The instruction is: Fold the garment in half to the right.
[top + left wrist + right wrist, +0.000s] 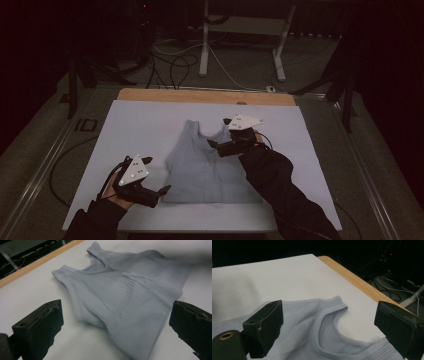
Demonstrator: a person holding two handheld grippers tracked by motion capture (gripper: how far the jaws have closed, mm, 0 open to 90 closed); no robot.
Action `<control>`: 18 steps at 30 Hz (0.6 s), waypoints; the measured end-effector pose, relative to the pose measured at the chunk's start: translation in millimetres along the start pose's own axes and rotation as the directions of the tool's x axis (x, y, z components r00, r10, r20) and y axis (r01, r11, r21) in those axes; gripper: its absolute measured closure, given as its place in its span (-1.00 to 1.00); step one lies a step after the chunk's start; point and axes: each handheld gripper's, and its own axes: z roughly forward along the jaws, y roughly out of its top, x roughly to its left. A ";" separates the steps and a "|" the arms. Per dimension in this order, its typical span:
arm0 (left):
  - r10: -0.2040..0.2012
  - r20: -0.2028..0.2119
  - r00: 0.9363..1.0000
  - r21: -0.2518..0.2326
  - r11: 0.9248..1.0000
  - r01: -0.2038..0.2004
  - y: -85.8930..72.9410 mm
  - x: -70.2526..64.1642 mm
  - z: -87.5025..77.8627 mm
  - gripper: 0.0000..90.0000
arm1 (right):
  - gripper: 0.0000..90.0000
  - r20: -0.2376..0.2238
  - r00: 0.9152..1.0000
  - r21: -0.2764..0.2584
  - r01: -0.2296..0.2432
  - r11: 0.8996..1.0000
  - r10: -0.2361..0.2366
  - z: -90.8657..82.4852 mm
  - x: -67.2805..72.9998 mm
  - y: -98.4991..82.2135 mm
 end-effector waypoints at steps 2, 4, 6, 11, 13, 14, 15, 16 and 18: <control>-0.009 -0.001 1.000 0.007 1.000 0.009 -0.1 -1.6 2.0 -0.99 | -0.81 -0.004 1.000 0.004 -0.004 1.000 0.004 5.8 -0.2 1.5; -0.007 0.006 1.000 0.011 1.000 0.007 -0.3 -4.3 3.7 -0.99 | -0.81 -0.012 1.000 0.011 -0.003 1.000 0.003 12.2 -0.4 3.1; -0.006 0.005 1.000 0.021 1.000 0.005 -0.6 -6.6 5.5 -0.99 | -0.81 -0.014 1.000 0.019 -0.002 1.000 0.002 18.5 0.0 4.7; -0.016 -0.001 1.000 0.033 0.999 0.016 -1.8 -10.8 9.1 -0.99 | -0.81 -0.029 1.000 0.035 0.008 0.999 -0.007 37.7 2.6 9.8; -0.024 0.000 1.000 0.032 0.999 0.024 -2.2 -11.5 10.1 -0.99 | -0.81 -0.029 1.000 0.035 0.008 0.999 -0.007 37.7 2.6 9.8; -0.024 0.001 1.000 0.036 0.999 0.024 -3.0 -13.6 11.7 -0.99 | -0.81 -0.030 1.000 0.038 0.006 0.999 -0.005 41.1 3.1 10.9; -0.027 0.009 1.000 0.040 0.999 0.026 -3.4 -14.2 12.5 -0.99 | -0.81 -0.044 0.999 0.047 0.002 0.999 0.000 48.6 3.6 13.2; -0.032 0.010 0.999 0.045 0.998 0.031 -3.7 -14.6 13.0 -0.99 | -0.81 -0.045 0.999 0.047 0.007 0.999 -0.005 52.4 3.7 14.0; -0.047 0.024 0.999 0.046 0.998 0.046 -4.4 -15.9 14.7 -0.99 | -0.81 -0.051 0.999 0.054 0.016 0.998 -0.013 58.8 2.9 15.8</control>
